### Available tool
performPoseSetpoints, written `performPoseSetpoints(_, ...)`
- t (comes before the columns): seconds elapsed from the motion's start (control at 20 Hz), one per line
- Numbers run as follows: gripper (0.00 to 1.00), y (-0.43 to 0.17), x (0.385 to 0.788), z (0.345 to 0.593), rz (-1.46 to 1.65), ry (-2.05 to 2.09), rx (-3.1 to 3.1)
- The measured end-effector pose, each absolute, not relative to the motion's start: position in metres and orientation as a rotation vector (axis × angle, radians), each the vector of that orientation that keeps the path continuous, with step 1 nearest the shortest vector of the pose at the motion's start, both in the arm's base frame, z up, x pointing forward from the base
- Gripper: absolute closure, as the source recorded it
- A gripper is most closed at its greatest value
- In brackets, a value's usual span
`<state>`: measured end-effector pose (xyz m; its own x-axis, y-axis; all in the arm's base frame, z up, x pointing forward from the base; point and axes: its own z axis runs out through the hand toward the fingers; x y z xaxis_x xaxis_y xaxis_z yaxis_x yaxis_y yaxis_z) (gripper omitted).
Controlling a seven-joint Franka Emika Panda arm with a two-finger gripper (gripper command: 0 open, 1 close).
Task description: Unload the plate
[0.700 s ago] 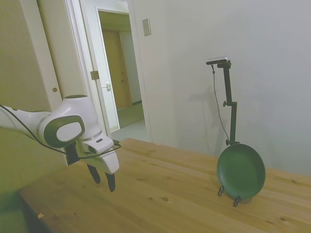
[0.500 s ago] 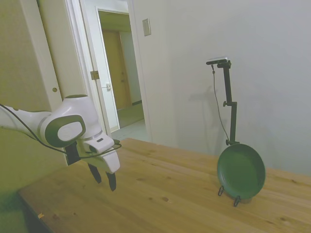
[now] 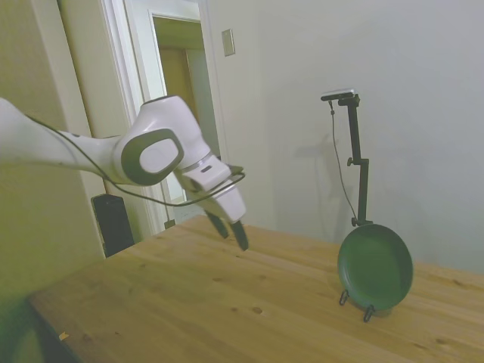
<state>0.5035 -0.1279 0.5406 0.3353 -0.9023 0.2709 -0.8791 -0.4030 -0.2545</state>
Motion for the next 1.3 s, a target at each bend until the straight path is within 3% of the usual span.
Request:
performPoseSetpoints(0.4,0.00,-0.273,0.542,0.585,-0.749,1.965,-2.297)
performPoseSetpoints(0.55,0.00,-0.280,0.552,0.599,-0.729,1.963,-2.291)
performPoseSetpoints(0.9,0.00,-0.267,0.592,0.568,-0.762,1.974,-2.094)
performPoseSetpoints(1.3,0.00,-0.292,0.608,0.553,-0.846,1.998,-1.856)
